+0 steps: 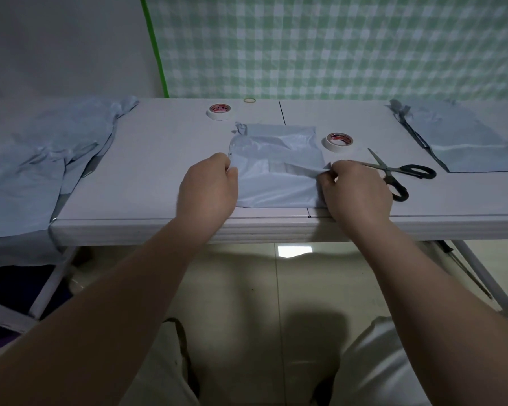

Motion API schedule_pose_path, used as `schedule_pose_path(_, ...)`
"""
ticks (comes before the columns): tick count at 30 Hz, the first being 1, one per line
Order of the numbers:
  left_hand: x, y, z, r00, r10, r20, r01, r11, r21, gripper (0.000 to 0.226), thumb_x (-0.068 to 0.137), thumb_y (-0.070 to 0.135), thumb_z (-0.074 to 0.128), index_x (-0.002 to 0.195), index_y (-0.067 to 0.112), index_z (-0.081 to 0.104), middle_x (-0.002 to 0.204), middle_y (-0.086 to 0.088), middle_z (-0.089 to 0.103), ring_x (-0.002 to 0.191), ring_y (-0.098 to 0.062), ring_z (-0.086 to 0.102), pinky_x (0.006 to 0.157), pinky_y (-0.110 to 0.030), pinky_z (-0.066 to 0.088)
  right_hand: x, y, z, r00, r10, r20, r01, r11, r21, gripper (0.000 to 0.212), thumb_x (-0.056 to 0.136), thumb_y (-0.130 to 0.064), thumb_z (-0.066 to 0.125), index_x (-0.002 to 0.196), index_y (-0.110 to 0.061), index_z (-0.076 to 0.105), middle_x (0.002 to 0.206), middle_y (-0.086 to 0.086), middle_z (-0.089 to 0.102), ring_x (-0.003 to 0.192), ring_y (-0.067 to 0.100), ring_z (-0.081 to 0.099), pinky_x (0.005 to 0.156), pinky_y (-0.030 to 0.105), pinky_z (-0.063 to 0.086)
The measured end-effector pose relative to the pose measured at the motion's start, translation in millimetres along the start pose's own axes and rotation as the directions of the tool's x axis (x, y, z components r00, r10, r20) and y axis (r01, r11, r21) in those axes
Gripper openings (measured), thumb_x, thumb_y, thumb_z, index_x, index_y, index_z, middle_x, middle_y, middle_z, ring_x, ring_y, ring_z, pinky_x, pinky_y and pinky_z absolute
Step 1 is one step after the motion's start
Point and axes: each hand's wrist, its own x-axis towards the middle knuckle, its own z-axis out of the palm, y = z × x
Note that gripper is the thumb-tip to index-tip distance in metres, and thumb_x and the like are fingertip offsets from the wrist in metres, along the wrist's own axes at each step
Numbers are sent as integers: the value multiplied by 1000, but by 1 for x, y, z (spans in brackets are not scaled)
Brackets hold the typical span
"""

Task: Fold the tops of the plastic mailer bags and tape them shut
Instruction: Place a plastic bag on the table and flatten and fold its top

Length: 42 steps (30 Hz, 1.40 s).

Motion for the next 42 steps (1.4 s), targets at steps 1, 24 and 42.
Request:
schedule_pose_path(1, -1, 0, 0, 1000, 1, 1, -1, 1000, 2, 23, 95, 19, 42, 79, 6, 51, 72, -6, 51, 71, -26, 46, 61, -32, 31, 0, 0, 1, 1000, 14, -1, -14, 1000, 8, 26, 92, -28, 43, 86, -11, 61, 87, 11, 62, 85, 33, 55, 61, 31, 32)
schedule_pose_path(24, 3, -3, -6, 988, 115, 100, -100, 984, -148, 42, 80, -2, 58, 121, 8, 64, 116, -13, 63, 108, -26, 55, 93, -22, 34, 13, -5, 4, 995, 61, 84, -95, 864, 494, 37, 82, 2, 47, 80, -26, 72, 71, -11, 63, 55, 8, 51, 52, 7, 39)
schedule_pose_path(42, -15, 8, -8, 898, 332, 288, -363, 930, 60, 44, 91, 30, 29, 110, 10, 64, 112, -7, 63, 105, -29, 57, 89, -37, 44, 13, -12, 3, 993, 1, 120, -24, 982, 189, 26, 92, -15, 52, 104, -29, 72, 109, 3, 68, 104, 25, 58, 79, 29, 43)
